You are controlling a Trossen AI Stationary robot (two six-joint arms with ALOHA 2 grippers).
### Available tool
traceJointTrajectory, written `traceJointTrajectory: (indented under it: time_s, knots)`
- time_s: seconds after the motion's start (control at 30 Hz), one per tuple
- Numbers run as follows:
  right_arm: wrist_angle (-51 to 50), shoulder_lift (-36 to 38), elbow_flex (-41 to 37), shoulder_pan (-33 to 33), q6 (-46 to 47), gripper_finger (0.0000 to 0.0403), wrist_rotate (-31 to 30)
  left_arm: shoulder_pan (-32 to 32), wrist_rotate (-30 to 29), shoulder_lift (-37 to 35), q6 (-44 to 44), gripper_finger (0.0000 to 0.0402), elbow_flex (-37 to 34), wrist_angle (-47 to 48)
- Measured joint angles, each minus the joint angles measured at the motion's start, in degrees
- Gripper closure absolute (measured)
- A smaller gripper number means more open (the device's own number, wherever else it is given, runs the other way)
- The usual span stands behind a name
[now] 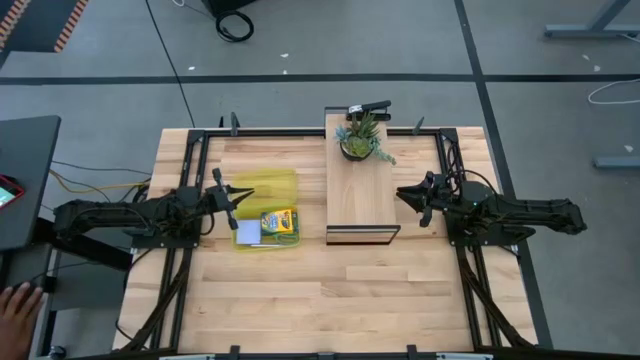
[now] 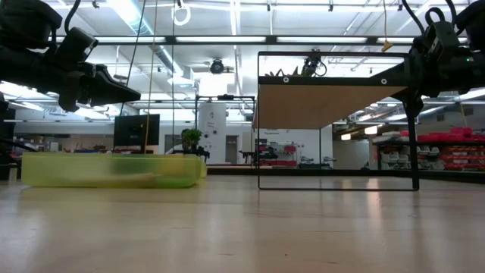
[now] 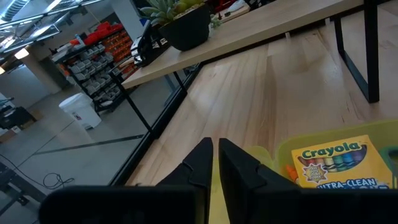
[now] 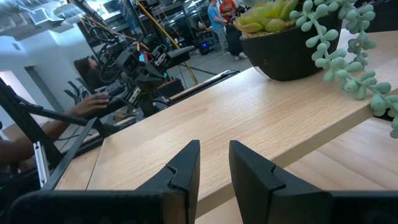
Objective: Pack school essentials
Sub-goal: Return to Home Position
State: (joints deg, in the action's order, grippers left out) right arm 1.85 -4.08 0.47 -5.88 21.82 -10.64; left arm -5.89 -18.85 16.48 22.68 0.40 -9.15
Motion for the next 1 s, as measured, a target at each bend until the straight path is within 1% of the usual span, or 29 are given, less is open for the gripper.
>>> traceJointTrajectory:
  time_s: [0.33, 0.67, 1.0]
  knots:
    - [0.0, 0.0, 0.0, 0.0, 0.0, 0.031, 0.0, 0.0, 0.0, 0.0, 0.0, 0.0378, 0.0, 0.0]
    - [0.0, 0.0, 0.0, 0.0, 0.0, 0.031, 0.0, 0.0, 0.0, 0.0, 0.0, 0.0366, 0.0, 0.0]
    - [0.0, 0.0, 0.0, 0.0, 0.0, 0.031, 0.0, 0.0, 0.0, 0.0, 0.0, 0.0378, 0.0, 0.0]
